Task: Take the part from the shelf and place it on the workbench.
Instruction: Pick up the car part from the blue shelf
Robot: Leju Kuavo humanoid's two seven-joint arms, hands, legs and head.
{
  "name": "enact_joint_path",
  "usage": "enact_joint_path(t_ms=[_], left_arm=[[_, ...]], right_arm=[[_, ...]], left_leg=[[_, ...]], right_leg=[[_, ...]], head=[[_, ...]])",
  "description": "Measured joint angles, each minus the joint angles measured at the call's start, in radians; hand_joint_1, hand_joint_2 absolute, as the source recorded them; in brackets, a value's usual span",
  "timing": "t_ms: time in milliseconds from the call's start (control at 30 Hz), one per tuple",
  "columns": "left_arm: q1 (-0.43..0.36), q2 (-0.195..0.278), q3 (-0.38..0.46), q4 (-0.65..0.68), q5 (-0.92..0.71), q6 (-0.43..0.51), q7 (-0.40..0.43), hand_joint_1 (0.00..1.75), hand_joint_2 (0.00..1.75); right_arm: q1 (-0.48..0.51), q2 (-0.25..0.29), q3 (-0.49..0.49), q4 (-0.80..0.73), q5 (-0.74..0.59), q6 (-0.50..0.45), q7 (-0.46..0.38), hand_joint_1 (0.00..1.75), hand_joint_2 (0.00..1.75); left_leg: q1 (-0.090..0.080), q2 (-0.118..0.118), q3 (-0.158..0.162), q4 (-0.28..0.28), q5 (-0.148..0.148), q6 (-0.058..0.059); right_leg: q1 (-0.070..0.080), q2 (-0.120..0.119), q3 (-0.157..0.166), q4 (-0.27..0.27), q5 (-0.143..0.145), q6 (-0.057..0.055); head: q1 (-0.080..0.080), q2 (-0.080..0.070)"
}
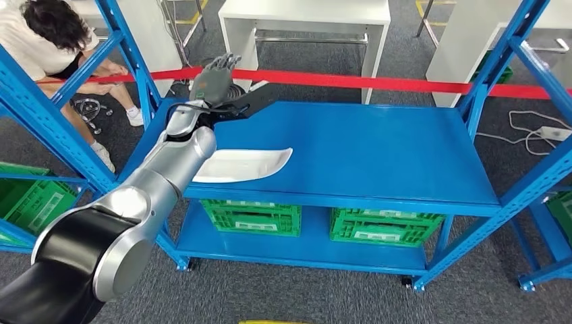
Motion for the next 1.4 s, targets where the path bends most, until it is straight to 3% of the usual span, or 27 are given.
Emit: enact_joint_path(t_ms=[67,167,200,233,333,367,433,500,567,667,700,733,767,833,900,967,1000,1100,1133,1267,1400], left_arm=[[-0.003,0.001,0.000,0.001,-0.002,-0.010,0.002,0.00,0.00],[0.002,0.001,0.000,0.006,-0.012,-0.020,0.015,0.00,0.00],[0.005,0.001,0.000,0.009,-0.016,-0.021,0.021,0.00,0.00],[0.007,0.001,0.000,0.011,-0.018,-0.021,0.028,0.00,0.00],[0.006,0.001,0.000,0.012,-0.022,-0.016,0.038,0.00,1.31],[0.005,0.000,0.000,0.012,-0.023,-0.015,0.038,0.00,1.75],[0.004,-0.003,-0.001,0.012,-0.025,-0.016,0.039,0.00,1.75],[0.004,-0.006,-0.004,0.012,-0.027,-0.020,0.039,0.00,0.87],[0.003,-0.010,-0.006,0.012,-0.030,-0.023,0.039,0.00,0.00],[0.003,-0.017,-0.008,0.013,-0.035,-0.031,0.039,0.00,0.00],[0.003,-0.019,-0.009,0.014,-0.037,-0.033,0.039,0.00,0.00],[0.004,-0.020,-0.009,0.014,-0.039,-0.035,0.038,0.00,0.00],[0.004,-0.021,-0.011,0.014,-0.041,-0.037,0.035,0.00,0.00],[0.002,-0.022,-0.015,0.013,-0.047,-0.043,0.028,0.00,0.87],[-0.003,-0.024,-0.022,0.013,-0.064,-0.059,0.024,0.00,1.75],[-0.009,-0.024,-0.034,0.013,-0.085,-0.082,0.025,0.00,1.75],[-0.012,-0.023,-0.040,0.013,-0.093,-0.094,0.026,0.00,1.75],[-0.023,-0.019,-0.057,0.014,-0.112,-0.144,0.029,0.00,1.75],[-0.026,-0.017,-0.064,0.016,-0.121,-0.169,0.031,0.00,1.75],[-0.029,-0.006,-0.095,0.024,-0.157,-0.252,0.037,0.00,1.75],[-0.030,0.006,-0.116,0.030,-0.170,-0.275,0.039,0.00,1.75]], right_arm=[[-0.001,0.001,-0.001,0.000,0.000,-0.001,0.001,0.00,0.00],[-0.001,-0.001,-0.005,0.000,0.000,-0.003,-0.001,0.00,0.00],[0.000,-0.001,-0.006,0.000,0.000,-0.003,-0.001,0.00,0.00],[0.000,-0.001,-0.007,0.000,0.000,-0.003,-0.001,0.00,0.00],[0.000,0.001,-0.008,0.000,0.000,-0.003,-0.001,0.00,0.00],[0.000,0.002,-0.008,0.000,0.001,-0.003,-0.001,0.00,0.00],[0.000,0.004,-0.009,0.000,0.001,-0.003,0.000,0.00,0.00],[0.000,0.004,-0.009,0.000,0.001,-0.003,0.000,0.00,0.00],[0.000,0.004,-0.009,0.000,0.001,-0.003,0.000,0.00,0.00],[0.000,0.003,-0.009,0.000,0.001,-0.003,0.000,0.00,0.00],[0.000,0.003,-0.009,0.000,0.001,-0.003,-0.001,0.00,0.00],[0.000,0.002,-0.009,0.000,0.001,-0.003,0.000,0.00,0.00],[0.000,0.002,-0.009,0.000,0.001,-0.003,0.000,0.00,0.00],[0.000,0.002,-0.010,0.000,0.001,-0.003,0.000,0.00,0.00],[-0.001,0.002,-0.010,0.000,0.002,-0.003,-0.001,0.00,0.00],[0.000,0.003,-0.010,0.000,0.004,-0.002,-0.003,0.00,0.00],[-0.001,0.003,-0.010,0.000,0.004,-0.002,-0.004,0.00,0.00],[0.000,0.003,-0.011,0.000,0.007,0.000,-0.003,0.00,0.00],[0.000,0.003,-0.012,0.000,0.009,0.001,-0.003,0.00,0.00],[0.001,0.003,-0.016,0.000,0.016,0.006,-0.004,0.00,0.00],[0.001,0.003,-0.018,0.000,0.021,0.008,-0.004,0.00,0.00]], left_leg=[[0.002,0.013,-0.026,0.054,-0.036,-0.013],[0.009,0.025,-0.132,0.235,-0.115,-0.026],[0.010,0.026,-0.157,0.264,-0.120,-0.025],[0.010,0.026,-0.164,0.256,-0.104,-0.022],[0.003,0.027,-0.106,0.073,0.012,0.002],[-0.001,0.027,-0.088,0.023,0.031,0.008],[-0.007,0.027,-0.078,-0.011,0.047,0.014],[-0.002,0.029,-0.074,-0.019,0.069,0.019],[0.006,0.032,-0.074,-0.030,0.085,0.027],[0.008,0.032,-0.093,-0.027,0.095,0.035],[0.008,0.031,-0.101,-0.023,0.096,0.035],[0.008,0.031,-0.108,-0.019,0.097,0.034],[0.009,0.030,-0.114,-0.014,0.098,0.033],[0.008,0.031,-0.124,-0.002,0.097,0.027],[0.006,0.030,-0.131,0.009,0.096,0.017],[0.005,0.028,-0.133,0.012,0.098,0.006],[0.004,0.028,-0.132,0.008,0.098,0.009],[0.002,0.027,-0.131,-0.003,0.103,0.038],[0.001,0.027,-0.130,-0.005,0.107,0.040],[0.002,0.027,-0.128,-0.012,0.119,0.016],[0.003,0.027,-0.129,-0.014,0.122,0.003]], right_leg=[[-0.002,0.001,0.010,0.000,0.000,-0.012],[-0.001,0.002,0.014,0.001,-0.007,-0.019],[0.000,0.003,0.014,0.001,-0.008,-0.020],[0.002,0.004,0.015,0.002,-0.009,-0.020],[0.009,0.007,0.018,0.002,-0.009,-0.019],[0.010,0.007,0.017,0.002,-0.009,-0.017],[0.010,0.006,0.014,0.001,-0.007,-0.008],[0.011,0.006,0.012,0.002,-0.007,0.004],[0.012,0.008,-0.006,0.049,-0.048,0.015],[0.008,0.008,-0.078,0.235,-0.158,0.028],[0.006,0.008,-0.091,0.276,-0.172,0.031],[0.004,0.008,-0.086,0.282,-0.167,0.033],[0.002,0.008,-0.061,0.248,-0.147,0.035],[-0.001,0.007,0.025,0.117,-0.105,0.036],[0.002,0.009,0.071,0.039,-0.091,0.027],[0.003,0.012,0.070,0.029,-0.090,0.015],[0.002,0.012,0.072,0.021,-0.090,0.013],[0.002,0.013,0.073,0.014,-0.081,0.011],[0.002,0.013,0.073,0.014,-0.080,0.009],[0.004,0.013,0.069,0.015,-0.077,0.004],[0.004,0.013,0.067,0.015,-0.078,0.002]], head=[[-0.003,0.000],[-0.006,0.000],[-0.006,0.000],[-0.007,0.000],[-0.007,0.000],[-0.008,0.000],[-0.009,0.000],[-0.011,0.000],[-0.009,0.000],[-0.006,0.000],[-0.006,0.000],[-0.005,0.000],[-0.005,0.000],[-0.005,0.000],[-0.006,0.000],[-0.007,0.000],[-0.007,0.000],[-0.009,0.000],[-0.009,0.000],[-0.009,0.000],[-0.009,0.000]])
